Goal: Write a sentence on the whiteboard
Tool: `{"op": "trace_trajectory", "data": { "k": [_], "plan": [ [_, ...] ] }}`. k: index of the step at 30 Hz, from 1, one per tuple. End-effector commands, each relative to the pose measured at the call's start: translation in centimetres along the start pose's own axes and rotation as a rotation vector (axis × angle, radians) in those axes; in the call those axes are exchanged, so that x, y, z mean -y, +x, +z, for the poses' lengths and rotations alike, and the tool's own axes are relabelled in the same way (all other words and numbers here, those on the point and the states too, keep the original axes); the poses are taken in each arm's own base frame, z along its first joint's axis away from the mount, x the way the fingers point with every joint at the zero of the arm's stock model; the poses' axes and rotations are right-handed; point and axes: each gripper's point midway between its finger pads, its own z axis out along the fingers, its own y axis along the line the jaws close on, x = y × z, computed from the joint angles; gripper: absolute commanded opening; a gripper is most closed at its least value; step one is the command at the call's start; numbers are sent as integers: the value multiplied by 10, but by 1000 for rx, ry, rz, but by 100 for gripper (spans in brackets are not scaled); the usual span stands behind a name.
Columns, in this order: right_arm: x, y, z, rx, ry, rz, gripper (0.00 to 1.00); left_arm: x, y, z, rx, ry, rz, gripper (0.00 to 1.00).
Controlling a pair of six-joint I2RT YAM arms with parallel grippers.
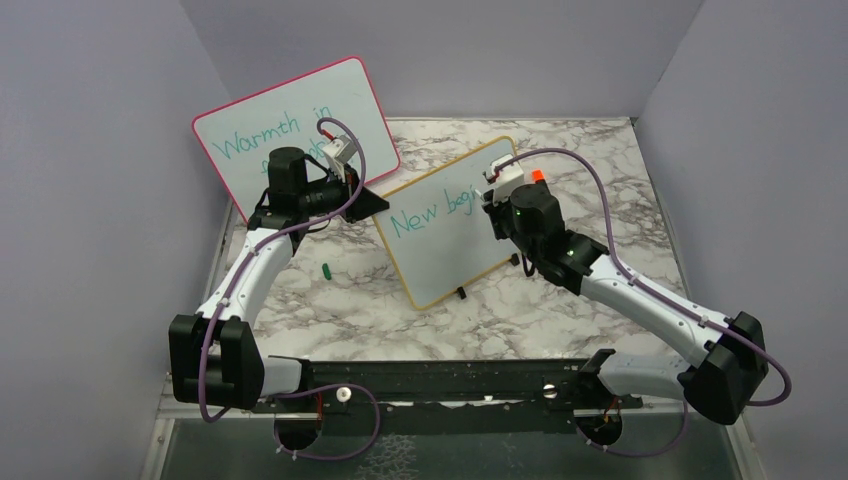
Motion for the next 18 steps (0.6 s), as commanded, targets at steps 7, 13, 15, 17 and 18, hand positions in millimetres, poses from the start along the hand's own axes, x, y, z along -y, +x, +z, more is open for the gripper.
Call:
{"op": "trace_trajectory", "data": {
  "k": [7,13,15,17,18],
  "plan": [
    [4,1,-1,-9,15,13,0,-22,24,3,-67,-82,0,0],
    [3,16,-5,-47,11,21,0,-22,23,2,-66,-83,2,0],
    [3,20,-6,-54,12,24,0,-22,24,3,-68,-84,1,0],
    [4,23,-7,-60,16,24,0,-22,24,2,-66,-84,2,0],
    [4,24,-8,-63,17,23,0,-22,24,2,-67,-84,2,0]
  ]
}}
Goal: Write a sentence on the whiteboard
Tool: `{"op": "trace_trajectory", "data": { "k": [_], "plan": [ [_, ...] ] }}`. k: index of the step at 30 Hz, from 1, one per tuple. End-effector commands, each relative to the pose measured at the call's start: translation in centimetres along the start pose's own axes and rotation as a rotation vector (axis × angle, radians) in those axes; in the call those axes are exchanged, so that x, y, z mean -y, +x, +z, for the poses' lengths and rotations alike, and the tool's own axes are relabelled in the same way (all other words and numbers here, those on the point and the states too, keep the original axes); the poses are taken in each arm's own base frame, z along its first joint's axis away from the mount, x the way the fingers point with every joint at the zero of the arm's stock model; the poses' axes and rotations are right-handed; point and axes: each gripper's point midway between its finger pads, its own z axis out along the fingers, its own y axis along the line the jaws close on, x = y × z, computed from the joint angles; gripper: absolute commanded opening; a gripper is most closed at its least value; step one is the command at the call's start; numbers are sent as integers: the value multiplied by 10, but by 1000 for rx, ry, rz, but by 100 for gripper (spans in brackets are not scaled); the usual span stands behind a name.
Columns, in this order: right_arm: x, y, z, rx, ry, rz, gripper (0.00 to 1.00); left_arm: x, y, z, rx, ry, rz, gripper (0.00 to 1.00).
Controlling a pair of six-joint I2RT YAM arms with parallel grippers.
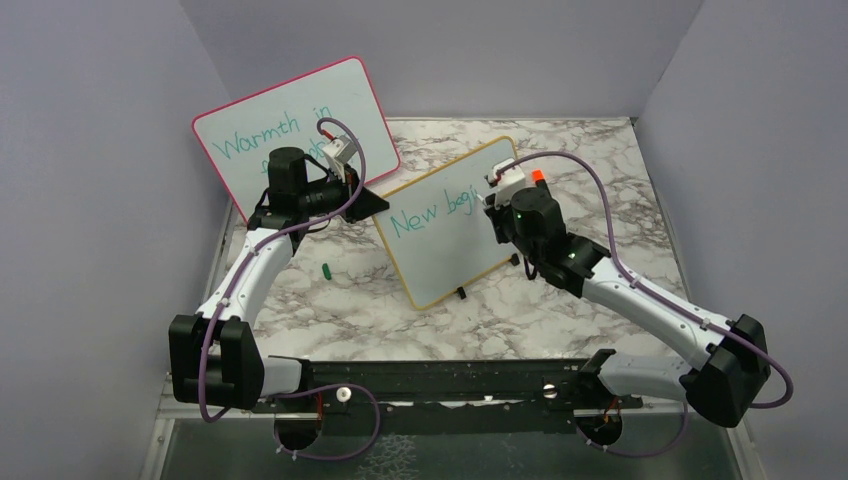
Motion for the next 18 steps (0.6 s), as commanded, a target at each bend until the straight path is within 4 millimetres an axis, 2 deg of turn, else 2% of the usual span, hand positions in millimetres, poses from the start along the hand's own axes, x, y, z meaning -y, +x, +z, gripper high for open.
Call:
{"op": "trace_trajectory", "data": {
  "k": [1,7,18],
  "plan": [
    [5,18,-5,-48,18,8,0,-22,24,2,-66,-85,1,0],
    [3,17,-4,-39,11,12,0,-22,23,2,-65,-84,2,0],
    [5,-11,3,34,24,15,0,-21,23,2,-64,-81,3,0]
  ]
}}
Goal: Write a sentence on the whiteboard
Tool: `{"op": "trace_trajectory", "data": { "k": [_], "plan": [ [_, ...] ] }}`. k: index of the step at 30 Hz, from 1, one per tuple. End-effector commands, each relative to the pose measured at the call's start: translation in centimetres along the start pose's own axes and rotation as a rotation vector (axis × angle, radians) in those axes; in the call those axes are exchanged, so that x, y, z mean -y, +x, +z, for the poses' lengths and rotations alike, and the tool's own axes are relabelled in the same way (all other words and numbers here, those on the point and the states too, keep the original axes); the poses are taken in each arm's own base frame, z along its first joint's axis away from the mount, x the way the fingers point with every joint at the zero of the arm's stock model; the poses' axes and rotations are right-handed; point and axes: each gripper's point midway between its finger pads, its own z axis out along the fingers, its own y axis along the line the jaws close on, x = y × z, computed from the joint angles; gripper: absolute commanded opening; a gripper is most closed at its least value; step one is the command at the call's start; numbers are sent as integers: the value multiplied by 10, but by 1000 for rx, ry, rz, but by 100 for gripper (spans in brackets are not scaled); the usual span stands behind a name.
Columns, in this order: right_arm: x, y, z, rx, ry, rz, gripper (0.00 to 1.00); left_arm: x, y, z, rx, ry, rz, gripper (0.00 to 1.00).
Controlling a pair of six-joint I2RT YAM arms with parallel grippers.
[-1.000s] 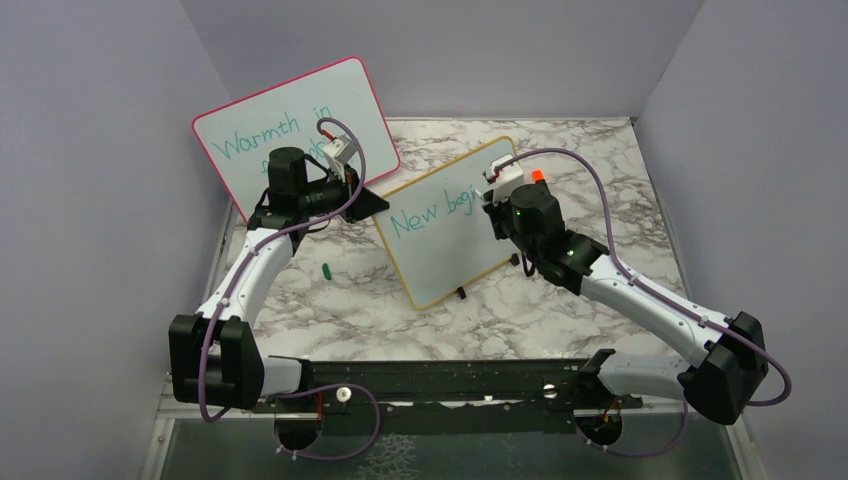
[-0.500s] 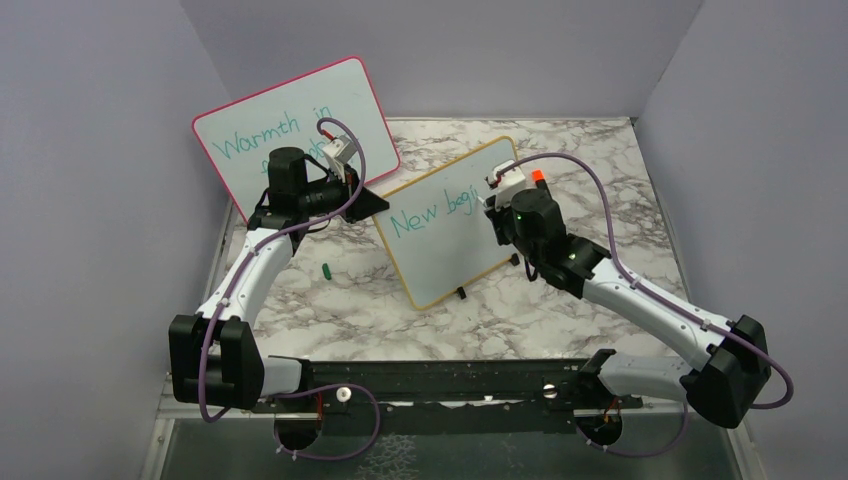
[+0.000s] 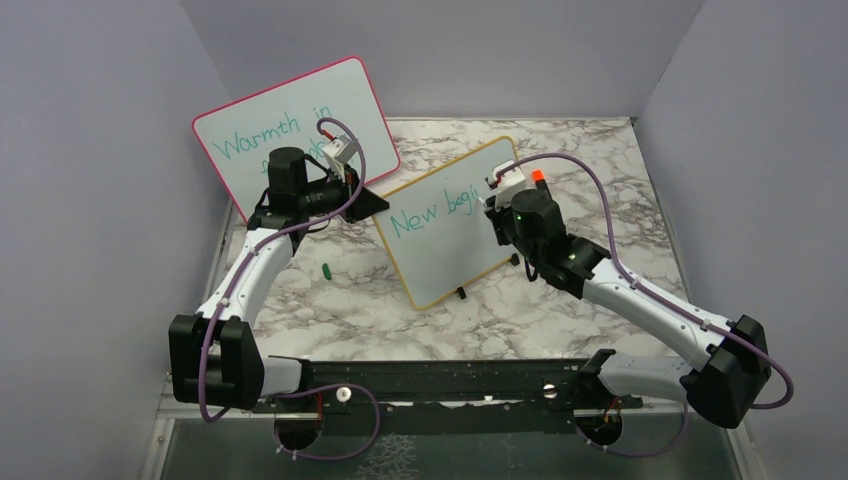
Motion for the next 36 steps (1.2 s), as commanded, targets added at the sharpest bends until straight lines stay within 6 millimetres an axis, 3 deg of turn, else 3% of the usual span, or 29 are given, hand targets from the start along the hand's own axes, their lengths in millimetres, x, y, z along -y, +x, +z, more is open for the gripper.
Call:
{"op": "trace_trajectory", "data": {
  "k": [1,16,26,36],
  "plan": [
    [6,-21,4,57,27,14,0,-21,23,2,-64,-82,3,0],
    [10,-39,6,94,44,11,0,-21,23,2,-64,-81,5,0],
    [18,-30,9,64,74,17,0,-22,23,2,-65,-82,4,0],
    [14,-6,5,-2,48,24,0,-22,23,2,-64,-84,5,0]
  ]
}}
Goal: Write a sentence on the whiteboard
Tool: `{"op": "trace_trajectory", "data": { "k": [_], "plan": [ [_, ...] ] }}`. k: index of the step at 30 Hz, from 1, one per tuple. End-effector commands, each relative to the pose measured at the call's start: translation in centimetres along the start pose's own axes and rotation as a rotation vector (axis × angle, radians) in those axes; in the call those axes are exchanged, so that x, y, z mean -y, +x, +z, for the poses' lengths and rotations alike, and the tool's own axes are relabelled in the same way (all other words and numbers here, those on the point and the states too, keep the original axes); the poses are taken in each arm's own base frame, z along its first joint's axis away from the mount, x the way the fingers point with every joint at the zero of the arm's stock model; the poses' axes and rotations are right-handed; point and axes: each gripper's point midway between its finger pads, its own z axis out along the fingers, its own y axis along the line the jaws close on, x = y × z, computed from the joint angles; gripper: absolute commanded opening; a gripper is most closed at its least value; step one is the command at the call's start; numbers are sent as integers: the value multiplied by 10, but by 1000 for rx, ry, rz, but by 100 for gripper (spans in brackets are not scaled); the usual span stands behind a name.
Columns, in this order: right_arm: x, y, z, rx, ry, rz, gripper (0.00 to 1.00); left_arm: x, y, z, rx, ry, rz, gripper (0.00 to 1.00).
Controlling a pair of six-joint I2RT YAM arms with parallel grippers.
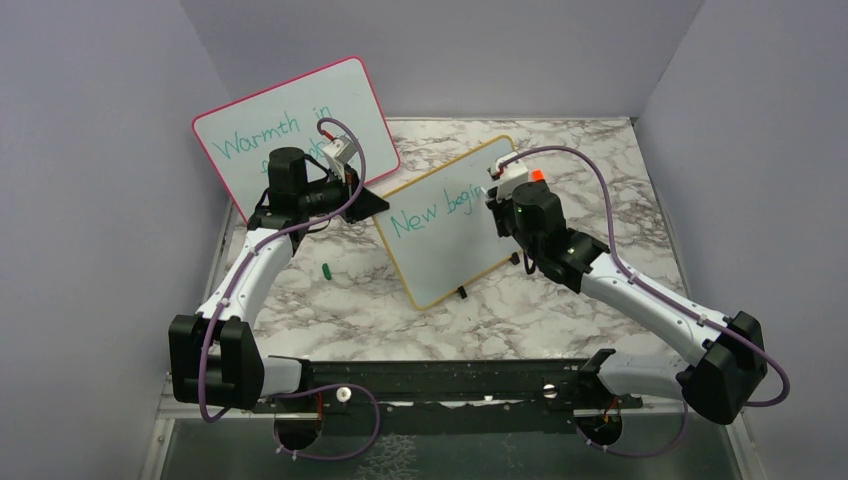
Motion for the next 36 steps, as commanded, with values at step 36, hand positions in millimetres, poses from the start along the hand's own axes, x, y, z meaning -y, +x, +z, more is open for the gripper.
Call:
{"op": "trace_trajectory", "data": {
  "k": [36],
  "plan": [
    [11,-20,-1,63,42,41,0,-22,22,2,-60,-89,11,0]
  ]
}}
